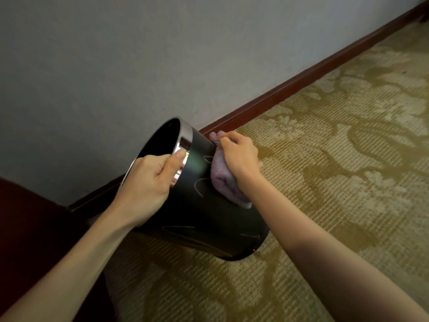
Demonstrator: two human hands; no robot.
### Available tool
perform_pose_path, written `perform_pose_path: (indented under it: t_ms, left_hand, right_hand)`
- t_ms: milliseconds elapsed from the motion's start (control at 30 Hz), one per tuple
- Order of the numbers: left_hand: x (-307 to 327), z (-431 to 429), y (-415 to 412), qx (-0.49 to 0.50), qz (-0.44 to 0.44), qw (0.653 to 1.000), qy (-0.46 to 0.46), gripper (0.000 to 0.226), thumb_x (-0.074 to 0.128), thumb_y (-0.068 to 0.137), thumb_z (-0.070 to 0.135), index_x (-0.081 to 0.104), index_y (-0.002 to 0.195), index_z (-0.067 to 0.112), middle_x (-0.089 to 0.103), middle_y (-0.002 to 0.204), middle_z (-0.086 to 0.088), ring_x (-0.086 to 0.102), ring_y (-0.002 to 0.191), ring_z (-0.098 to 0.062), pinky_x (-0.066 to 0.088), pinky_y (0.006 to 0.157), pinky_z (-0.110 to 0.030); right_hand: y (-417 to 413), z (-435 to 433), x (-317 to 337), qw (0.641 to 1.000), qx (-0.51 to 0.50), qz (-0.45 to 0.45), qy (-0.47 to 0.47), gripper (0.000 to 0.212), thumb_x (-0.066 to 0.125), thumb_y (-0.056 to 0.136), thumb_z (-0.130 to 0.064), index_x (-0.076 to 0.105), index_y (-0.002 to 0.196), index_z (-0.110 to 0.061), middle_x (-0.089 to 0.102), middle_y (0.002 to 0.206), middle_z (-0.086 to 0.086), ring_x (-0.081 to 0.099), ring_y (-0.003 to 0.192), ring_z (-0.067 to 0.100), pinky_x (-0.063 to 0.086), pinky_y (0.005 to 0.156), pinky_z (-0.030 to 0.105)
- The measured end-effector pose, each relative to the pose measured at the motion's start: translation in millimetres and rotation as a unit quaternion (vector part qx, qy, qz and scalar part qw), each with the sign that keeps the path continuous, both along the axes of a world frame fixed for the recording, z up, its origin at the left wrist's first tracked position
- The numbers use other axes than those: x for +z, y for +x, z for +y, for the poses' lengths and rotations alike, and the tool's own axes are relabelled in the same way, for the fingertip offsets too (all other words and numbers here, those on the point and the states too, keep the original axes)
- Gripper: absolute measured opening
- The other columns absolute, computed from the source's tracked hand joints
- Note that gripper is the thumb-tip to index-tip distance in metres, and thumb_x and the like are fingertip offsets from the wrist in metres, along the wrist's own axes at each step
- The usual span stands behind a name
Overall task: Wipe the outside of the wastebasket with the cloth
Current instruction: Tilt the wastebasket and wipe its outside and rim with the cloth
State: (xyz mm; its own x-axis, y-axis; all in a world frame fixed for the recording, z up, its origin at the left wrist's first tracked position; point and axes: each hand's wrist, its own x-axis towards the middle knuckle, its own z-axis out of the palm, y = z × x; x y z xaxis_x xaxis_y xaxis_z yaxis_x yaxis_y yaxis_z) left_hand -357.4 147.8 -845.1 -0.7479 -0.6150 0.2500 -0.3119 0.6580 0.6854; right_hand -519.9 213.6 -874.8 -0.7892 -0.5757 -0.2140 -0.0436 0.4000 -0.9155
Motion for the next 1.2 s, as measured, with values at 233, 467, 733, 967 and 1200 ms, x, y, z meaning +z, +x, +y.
perform_pose_path:
  t_ms: [233,467,733,967,1200]
  left_hand:
    - [0.5,-5.6,-5.7,0.027,0.010,1.000,0.004,0.057,0.039,0.101,0.030,0.047,0.046,0.018,0.059,0.045,0.013,0.051,0.040,0.001,0.033,0.041,-0.009]
    - [4.1,-13.3,-14.4,0.045,-0.018,0.998,-0.047,0.056,0.040,0.099,0.035,0.026,0.047,0.019,0.033,0.039,0.007,0.032,0.039,-0.006,0.024,0.041,-0.023]
    - [6.2,-10.6,-29.4,0.015,-0.017,0.999,-0.022,0.057,0.040,0.101,0.032,0.045,0.045,0.022,0.042,0.036,0.011,0.033,0.032,-0.005,0.021,0.035,-0.015]
    - [7.1,-5.3,-26.7,0.002,-0.009,1.000,-0.026,0.055,0.042,0.100,0.028,0.038,0.047,0.015,0.041,0.040,0.010,0.033,0.037,-0.005,0.022,0.038,-0.016]
    - [3.5,-12.2,-12.3,0.005,-0.011,1.000,-0.018,0.052,0.040,0.100,0.033,0.039,0.049,0.021,0.045,0.043,0.013,0.038,0.039,-0.001,0.028,0.042,-0.020]
  right_hand:
    - [-1.2,-2.4,-0.2,1.000,-0.026,0.010,0.004,0.034,0.035,0.093,-0.033,0.059,0.115,-0.033,0.059,0.128,-0.003,0.047,0.123,0.026,0.024,0.107,0.054]
    - [52.7,17.5,2.3,0.992,-0.073,0.097,-0.028,0.032,0.035,0.097,-0.029,0.048,0.126,-0.028,0.038,0.143,-0.008,0.023,0.135,0.022,0.014,0.108,0.050]
    - [88.4,29.6,-2.6,0.989,-0.048,0.138,-0.028,0.043,0.035,0.096,-0.031,0.032,0.139,-0.033,0.020,0.151,-0.009,0.009,0.141,0.023,0.004,0.111,0.048]
    - [45.8,11.3,19.6,0.990,-0.043,0.123,-0.045,0.033,0.037,0.094,-0.025,0.050,0.124,-0.030,0.044,0.138,-0.009,0.028,0.134,0.025,0.017,0.109,0.053]
    - [5.7,-29.7,45.2,0.997,0.056,0.052,0.010,0.032,0.040,0.091,-0.035,0.063,0.113,-0.033,0.061,0.125,0.006,0.050,0.117,0.036,0.029,0.105,0.057]
